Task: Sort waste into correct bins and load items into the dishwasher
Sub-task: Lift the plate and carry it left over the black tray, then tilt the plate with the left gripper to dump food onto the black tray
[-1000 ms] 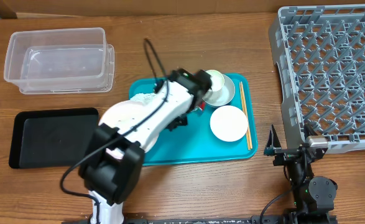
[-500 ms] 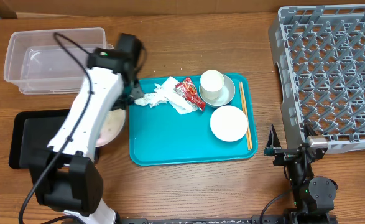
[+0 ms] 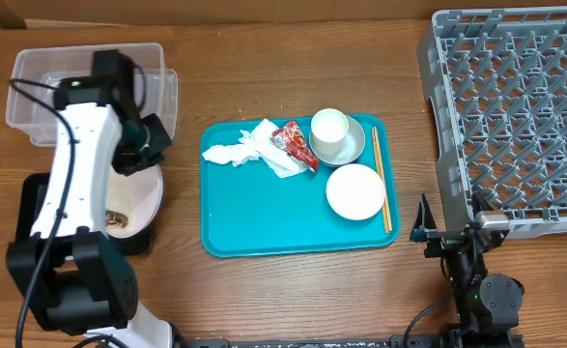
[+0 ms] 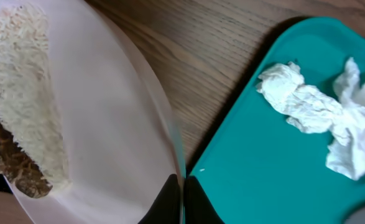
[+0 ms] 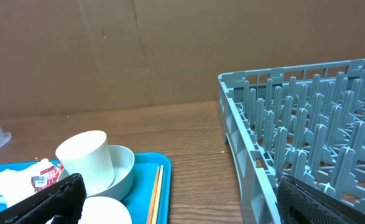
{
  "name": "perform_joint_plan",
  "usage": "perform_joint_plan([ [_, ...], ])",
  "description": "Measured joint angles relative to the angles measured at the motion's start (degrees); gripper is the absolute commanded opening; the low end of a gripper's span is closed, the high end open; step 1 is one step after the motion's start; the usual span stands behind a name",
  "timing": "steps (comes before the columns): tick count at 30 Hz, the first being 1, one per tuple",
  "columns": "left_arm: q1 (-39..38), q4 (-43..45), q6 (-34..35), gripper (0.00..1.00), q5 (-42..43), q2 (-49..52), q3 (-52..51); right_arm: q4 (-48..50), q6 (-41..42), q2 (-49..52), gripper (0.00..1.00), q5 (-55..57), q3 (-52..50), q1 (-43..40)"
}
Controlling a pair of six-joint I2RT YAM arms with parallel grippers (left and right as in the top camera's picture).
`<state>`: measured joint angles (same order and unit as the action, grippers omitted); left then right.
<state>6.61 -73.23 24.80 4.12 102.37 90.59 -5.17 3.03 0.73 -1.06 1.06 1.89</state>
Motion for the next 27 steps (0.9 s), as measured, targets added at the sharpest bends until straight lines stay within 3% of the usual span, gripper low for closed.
perform_joint_plan([
  [27, 33.14, -6.1, -21.33, 0.04, 46.73, -0.07, 0.0, 0.0, -0.04, 0.0, 1.0, 0.02, 0.0, 0.0],
])
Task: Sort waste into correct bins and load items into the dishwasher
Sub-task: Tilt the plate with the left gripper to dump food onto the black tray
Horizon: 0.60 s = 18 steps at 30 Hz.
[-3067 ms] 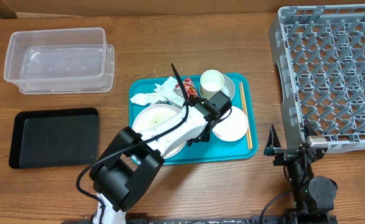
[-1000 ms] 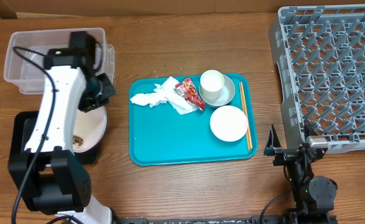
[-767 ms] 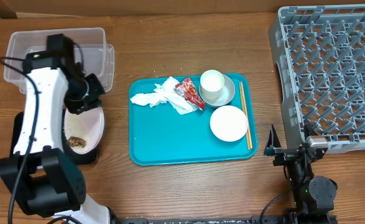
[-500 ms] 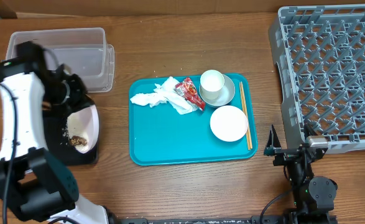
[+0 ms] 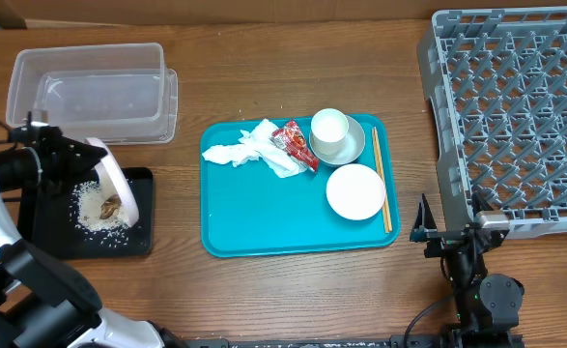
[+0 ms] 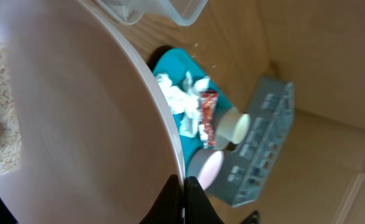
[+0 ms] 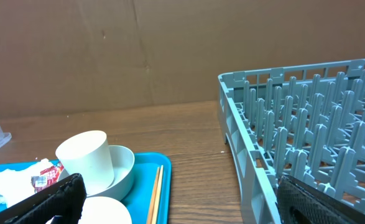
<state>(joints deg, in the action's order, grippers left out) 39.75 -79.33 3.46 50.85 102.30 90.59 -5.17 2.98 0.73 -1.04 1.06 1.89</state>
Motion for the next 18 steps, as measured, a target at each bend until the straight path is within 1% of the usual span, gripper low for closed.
perform_joint_plan([
  [5, 5.01, -2.89, -3.21, 0.04, 5.75, -0.09, 0.0, 0.02, 0.07, 0.0, 1.0, -0.02, 0.0, 0.0],
  [9, 8.31, -1.97, -5.84, 0.04, 11.02, -0.13, 0.0, 0.02, 0.04, 0.0, 1.0, 0.0, 0.0, 0.0],
  [16, 11.52, -6.71, -7.93, 0.04, 14.19, -0.2, 0.0, 0.02, 0.04, 0.0, 1.0, -0.02, 0.0, 0.02],
  [18, 11.52, -6.19, -8.61, 0.04, 14.91, -0.2, 0.0, -0.02, 0.02, 0.0, 1.0, -0.02, 0.0, 0.02],
])
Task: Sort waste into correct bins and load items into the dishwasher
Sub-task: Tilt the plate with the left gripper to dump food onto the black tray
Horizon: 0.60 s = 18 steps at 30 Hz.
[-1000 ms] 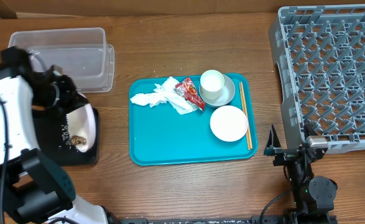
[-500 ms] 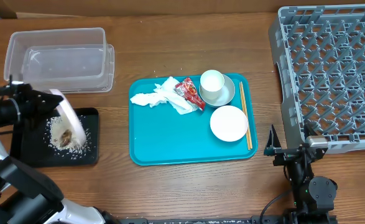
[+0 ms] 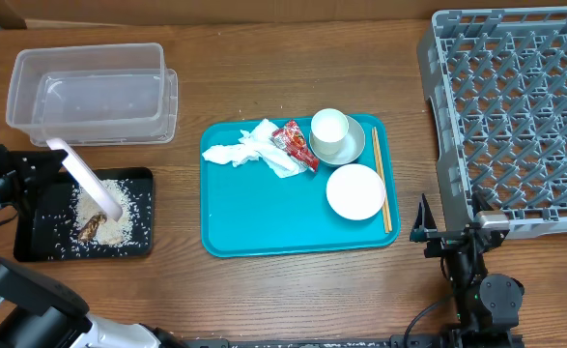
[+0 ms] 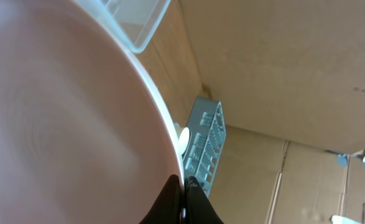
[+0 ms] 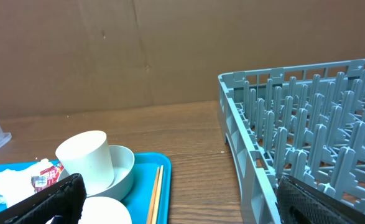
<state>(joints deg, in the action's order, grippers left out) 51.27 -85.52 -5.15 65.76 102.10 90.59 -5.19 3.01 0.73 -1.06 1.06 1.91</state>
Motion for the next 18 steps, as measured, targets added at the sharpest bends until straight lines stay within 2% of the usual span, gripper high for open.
perform_joint_plan([
  [4, 0.0, -5.4, -3.54, 0.04, 2.64, -0.02, 0.0, 0.04, 0.0, 0.0, 1.0, 0.0, 0.0, 0.0],
  [9, -0.17, -6.03, -9.38, 0.04, 5.77, -0.22, 0.0, 0.02, 0.02, 0.0, 1.0, 0.02, 0.0, -0.02],
  [13, -0.15, -0.35, -9.55, 0.04, 5.77, -0.33, 0.0, 0.02, 0.0, 0.0, 1.0, 0.02, 0.0, 0.0],
  [18, -0.22, -6.47, -8.9, 0.04, 5.51, -0.33, 0.0, 0.04, 0.0, 0.0, 1.0, 0.02, 0.0, 0.0],
])
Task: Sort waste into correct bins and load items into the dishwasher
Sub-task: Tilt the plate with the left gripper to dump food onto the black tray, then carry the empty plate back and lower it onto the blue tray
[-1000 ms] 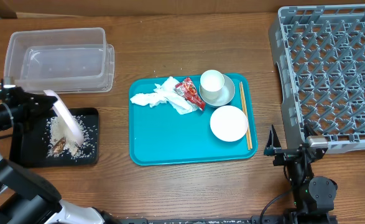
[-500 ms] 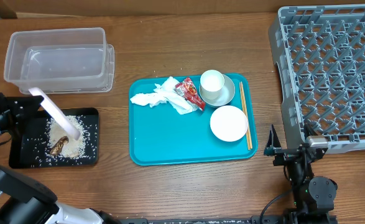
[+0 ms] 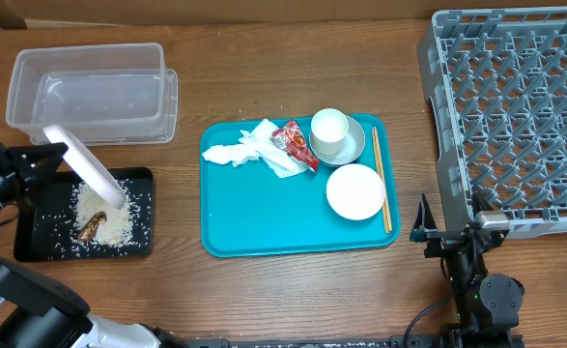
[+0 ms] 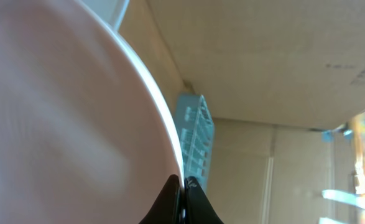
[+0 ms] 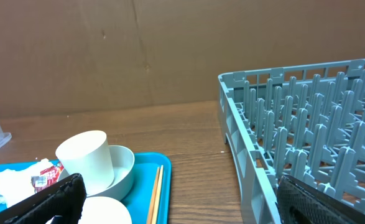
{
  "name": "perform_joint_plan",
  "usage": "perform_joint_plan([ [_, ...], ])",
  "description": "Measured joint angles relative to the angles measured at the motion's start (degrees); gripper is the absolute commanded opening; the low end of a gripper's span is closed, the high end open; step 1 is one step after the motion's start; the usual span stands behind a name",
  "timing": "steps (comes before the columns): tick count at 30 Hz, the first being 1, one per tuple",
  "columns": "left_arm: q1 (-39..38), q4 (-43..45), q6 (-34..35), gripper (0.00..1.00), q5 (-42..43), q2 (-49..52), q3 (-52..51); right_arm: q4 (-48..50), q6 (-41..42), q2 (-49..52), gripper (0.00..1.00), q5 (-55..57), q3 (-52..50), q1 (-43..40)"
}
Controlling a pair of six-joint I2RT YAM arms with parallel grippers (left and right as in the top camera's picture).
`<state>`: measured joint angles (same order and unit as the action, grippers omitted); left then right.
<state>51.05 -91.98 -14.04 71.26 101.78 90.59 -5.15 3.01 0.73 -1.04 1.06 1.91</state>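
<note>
My left gripper (image 4: 183, 185) is shut on the rim of a pale pink plate (image 3: 84, 166), which stands steeply tilted over the black bin (image 3: 30, 249). Rice and a brown scrap (image 3: 100, 222) lie in that bin. The plate (image 4: 64, 124) fills the left wrist view and looks bare. On the teal tray (image 3: 264, 232) lie crumpled tissue (image 3: 252, 151), a red wrapper (image 3: 295, 143), a cup (image 3: 329, 130) in a bowl (image 3: 357, 147), a white dish (image 3: 354, 191) and chopsticks (image 3: 383, 193). My right gripper (image 5: 182, 208) rests open near the front edge, right of the tray.
A clear plastic container (image 3: 90, 92) stands behind the black bin. The grey dishwasher rack (image 3: 515, 106) fills the right side, its near corner beside my right gripper (image 3: 424, 232). Bare wood lies between bin and tray.
The plate held by my left gripper has shifted slightly up over the black bin and turned a little. The food in the bin and the right arm have not changed.
My left gripper first held the plate nearly level between bin and tray, with rice and a brown scrap on it. Then the plate was tilted over the black bin with food in the bin. After that it stood on edge, bare, as it does now.
</note>
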Motion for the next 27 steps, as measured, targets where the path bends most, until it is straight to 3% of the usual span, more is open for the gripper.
perform_joint_plan([
  [6, -2.91, -4.63, -1.18, 0.04, -0.61, -0.61, 0.0, -0.02, 0.02, 0.0, 1.0, -0.02, 0.0, -0.02],
  [10, -10.29, -4.66, -0.96, 0.04, -3.61, -2.34, 0.0, -0.02, 0.0, 0.0, 1.0, -0.02, 0.0, -0.02],
  [21, -46.4, -0.98, 1.38, 0.04, -17.97, -5.9, 0.0, -0.02, 0.02, 0.0, 1.0, 0.0, 0.0, 0.0],
  [27, -66.14, 12.5, 14.91, 0.04, -31.43, -5.88, 0.0, -0.04, 0.0, 0.0, 1.0, 0.02, 0.0, 0.0],
])
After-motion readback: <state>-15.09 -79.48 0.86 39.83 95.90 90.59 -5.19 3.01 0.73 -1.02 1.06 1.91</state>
